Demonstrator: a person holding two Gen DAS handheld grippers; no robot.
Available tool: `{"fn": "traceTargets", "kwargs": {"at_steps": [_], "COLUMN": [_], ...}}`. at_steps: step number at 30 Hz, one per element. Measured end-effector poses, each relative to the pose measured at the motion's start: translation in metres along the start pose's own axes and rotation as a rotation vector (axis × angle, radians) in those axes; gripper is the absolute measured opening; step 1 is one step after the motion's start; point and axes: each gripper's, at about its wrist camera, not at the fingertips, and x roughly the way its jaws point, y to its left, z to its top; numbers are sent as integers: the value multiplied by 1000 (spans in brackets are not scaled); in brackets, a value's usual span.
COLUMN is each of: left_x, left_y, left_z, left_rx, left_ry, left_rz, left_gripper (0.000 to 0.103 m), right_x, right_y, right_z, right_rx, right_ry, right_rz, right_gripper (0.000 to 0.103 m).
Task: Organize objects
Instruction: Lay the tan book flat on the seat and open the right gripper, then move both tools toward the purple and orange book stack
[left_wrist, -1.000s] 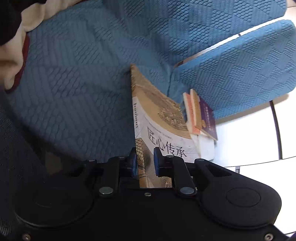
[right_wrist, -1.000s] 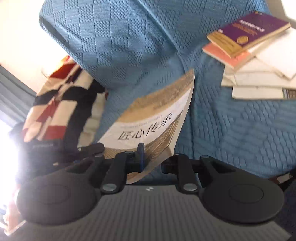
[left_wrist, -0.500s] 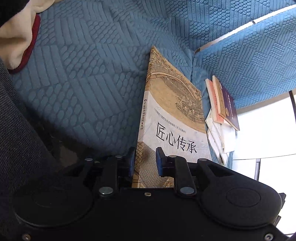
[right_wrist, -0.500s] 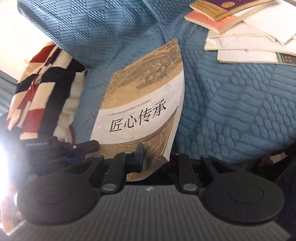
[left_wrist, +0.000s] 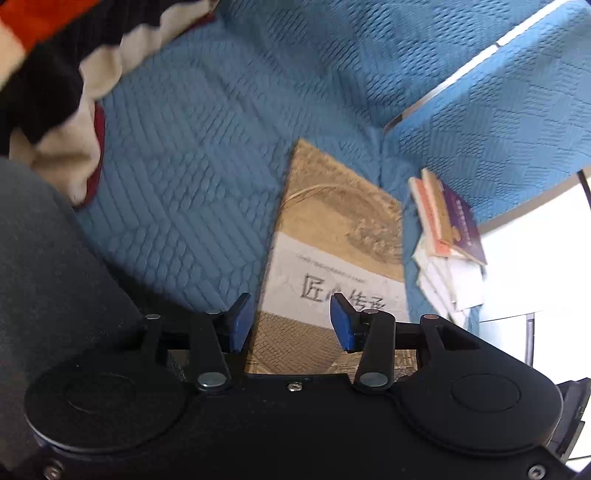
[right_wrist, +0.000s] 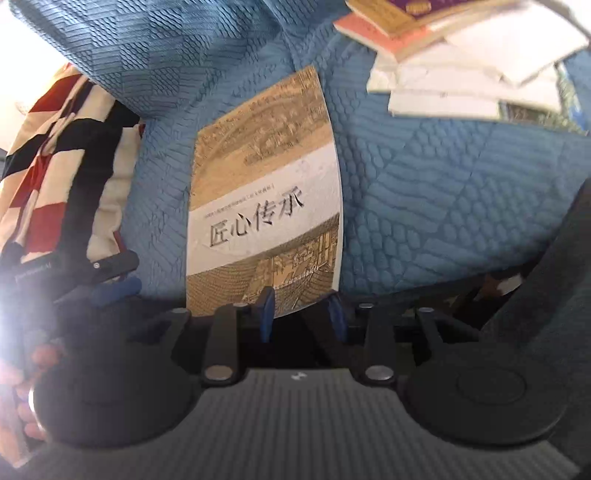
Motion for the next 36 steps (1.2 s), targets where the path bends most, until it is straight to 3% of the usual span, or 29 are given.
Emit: {"fn": "traceTargets", "kwargs": {"at_steps": [13, 20, 36], "left_x": [-72, -101, -112], "left_y": [-75, -113, -155], "left_z": [8, 7, -22], "left_rx": [185, 281, 358], "left_ry": [-164, -217, -272], "left_rz": [-37, -59, -80], "left_gripper": [47, 49, 50], "right_x": [-98, -135, -168], "right_y": [49, 67, 49], "right_z": [26, 25, -1], "right_rx": [-196, -280, -281], "right_ry": [-303, -416, -506], "right_rz": [9, 0, -71], "right_gripper": [36, 36, 36]}}
